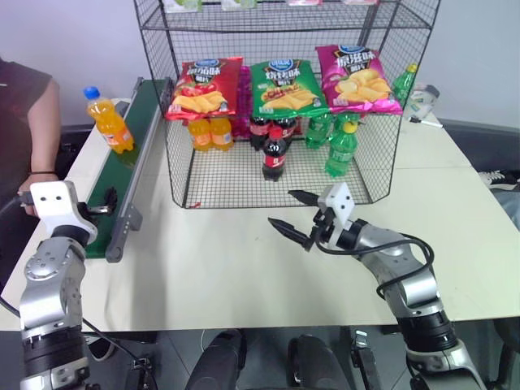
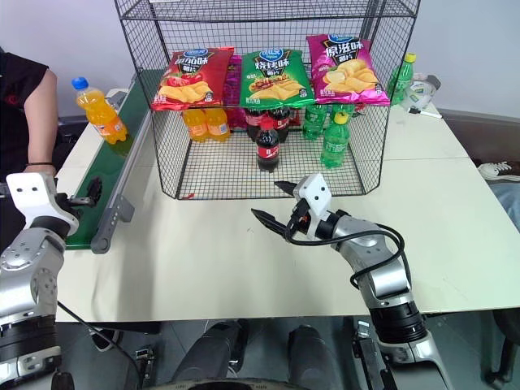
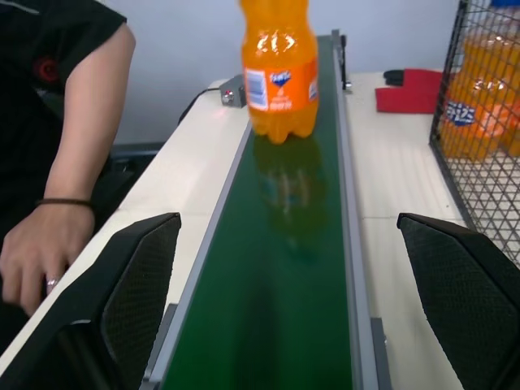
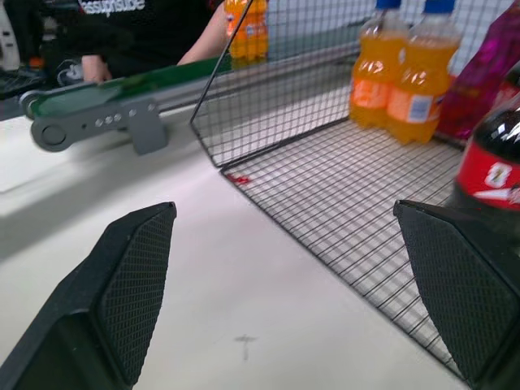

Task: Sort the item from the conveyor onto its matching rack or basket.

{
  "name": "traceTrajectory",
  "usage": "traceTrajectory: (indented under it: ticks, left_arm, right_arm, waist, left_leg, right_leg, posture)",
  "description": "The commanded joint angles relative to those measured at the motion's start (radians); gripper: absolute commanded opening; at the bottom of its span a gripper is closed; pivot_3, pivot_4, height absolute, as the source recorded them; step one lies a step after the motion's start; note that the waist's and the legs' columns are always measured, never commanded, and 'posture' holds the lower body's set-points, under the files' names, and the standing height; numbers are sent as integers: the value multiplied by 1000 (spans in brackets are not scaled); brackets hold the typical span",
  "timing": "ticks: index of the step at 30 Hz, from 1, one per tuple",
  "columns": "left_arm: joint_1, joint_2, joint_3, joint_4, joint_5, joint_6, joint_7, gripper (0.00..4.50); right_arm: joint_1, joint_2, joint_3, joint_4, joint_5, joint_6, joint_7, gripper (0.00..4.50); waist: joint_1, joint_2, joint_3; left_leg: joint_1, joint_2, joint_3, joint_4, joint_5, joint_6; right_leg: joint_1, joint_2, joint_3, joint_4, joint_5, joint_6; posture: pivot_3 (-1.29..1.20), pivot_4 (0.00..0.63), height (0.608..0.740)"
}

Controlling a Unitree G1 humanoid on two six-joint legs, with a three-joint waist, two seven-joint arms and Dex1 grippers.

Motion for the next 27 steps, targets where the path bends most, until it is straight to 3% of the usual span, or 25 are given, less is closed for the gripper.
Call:
traceTrajectory:
  ticks: [1,27]
  left_arm:
    - [-1,25,44,-7,-8,-39,-14,4478]
    - [9,32,106,22,-66,-64,-62,4478]
  right_arm:
    - [1,-3,0,-55,9,-5,-2,4500]
    - [-4,1,25,-49,-2,-17,2,4500]
  waist:
    - [0,0,0]
    - [0,0,0]
  left_leg:
    - [0,0,0,0,0,0]
    - [0,0,0,0,0,0]
  right_leg:
    - [0,0,0,0,0,0]
    - [0,0,0,0,0,0]
  posture:
    - [0,150,740]
    - [0,150,740]
